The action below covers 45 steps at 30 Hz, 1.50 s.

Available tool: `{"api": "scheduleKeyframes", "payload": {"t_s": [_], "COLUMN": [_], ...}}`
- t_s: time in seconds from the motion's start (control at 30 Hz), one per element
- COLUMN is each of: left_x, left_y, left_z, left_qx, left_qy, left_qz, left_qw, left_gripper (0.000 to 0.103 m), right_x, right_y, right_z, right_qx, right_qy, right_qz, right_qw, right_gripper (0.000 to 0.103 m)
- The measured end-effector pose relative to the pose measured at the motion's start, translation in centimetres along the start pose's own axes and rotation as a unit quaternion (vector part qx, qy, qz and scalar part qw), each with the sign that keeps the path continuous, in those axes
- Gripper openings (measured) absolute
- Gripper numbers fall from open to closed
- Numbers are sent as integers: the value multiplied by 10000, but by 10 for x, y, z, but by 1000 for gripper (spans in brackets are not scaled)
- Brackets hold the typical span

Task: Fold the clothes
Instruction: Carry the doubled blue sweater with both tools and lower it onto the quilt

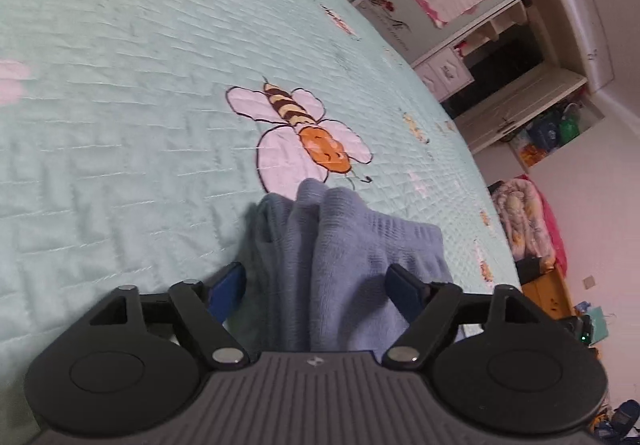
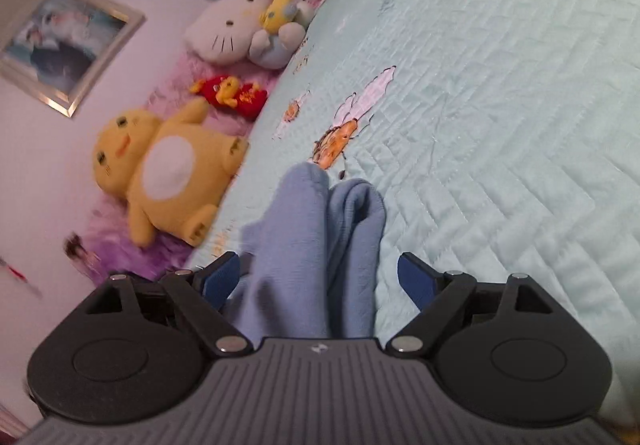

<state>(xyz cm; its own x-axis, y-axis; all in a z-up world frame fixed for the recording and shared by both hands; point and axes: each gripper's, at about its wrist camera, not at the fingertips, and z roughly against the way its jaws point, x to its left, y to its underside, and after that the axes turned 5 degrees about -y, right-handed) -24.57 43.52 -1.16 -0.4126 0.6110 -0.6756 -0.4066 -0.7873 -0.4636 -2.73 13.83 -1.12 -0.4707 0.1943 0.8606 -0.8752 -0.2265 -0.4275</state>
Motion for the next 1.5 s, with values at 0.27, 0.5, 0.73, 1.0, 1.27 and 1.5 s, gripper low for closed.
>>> {"api": "scheduleKeyframes", "payload": {"t_s": [0.27,0.5,0.73,1.0,1.27,1.5], "left_x": [-24,-74,-151,-187,-148,-118], "left_y": [-4,-2,-6,-11,-19,38], "left_z": [-23,-24,-97,-198,-144,-86], "left_qx": [113,183,672,1028,691,1091], "left_qy": [-8,658,1352,504,735,648], "left_qz": [-519,-1105,-996,-829,-199,-150], "left_qw": [9986,9915,9835,9900,9947,9918], "left_gripper": [80,49,46,51,70,71], "right_x": [17,17,26,-34,-62,-33], "right_y": [-17,19,-2,-74,-34,55], "right_z": [-51,21,108,133,172,228], "right_qx": [719,-571,-1556,-1216,-1921,-1967], "right_qy": [121,166,555,1504,1080,954], "right_qz": [657,498,497,586,-250,-192], "right_qw": [9952,9970,9850,9794,9751,9756], "right_gripper": [75,46,44,48,61,61]}}
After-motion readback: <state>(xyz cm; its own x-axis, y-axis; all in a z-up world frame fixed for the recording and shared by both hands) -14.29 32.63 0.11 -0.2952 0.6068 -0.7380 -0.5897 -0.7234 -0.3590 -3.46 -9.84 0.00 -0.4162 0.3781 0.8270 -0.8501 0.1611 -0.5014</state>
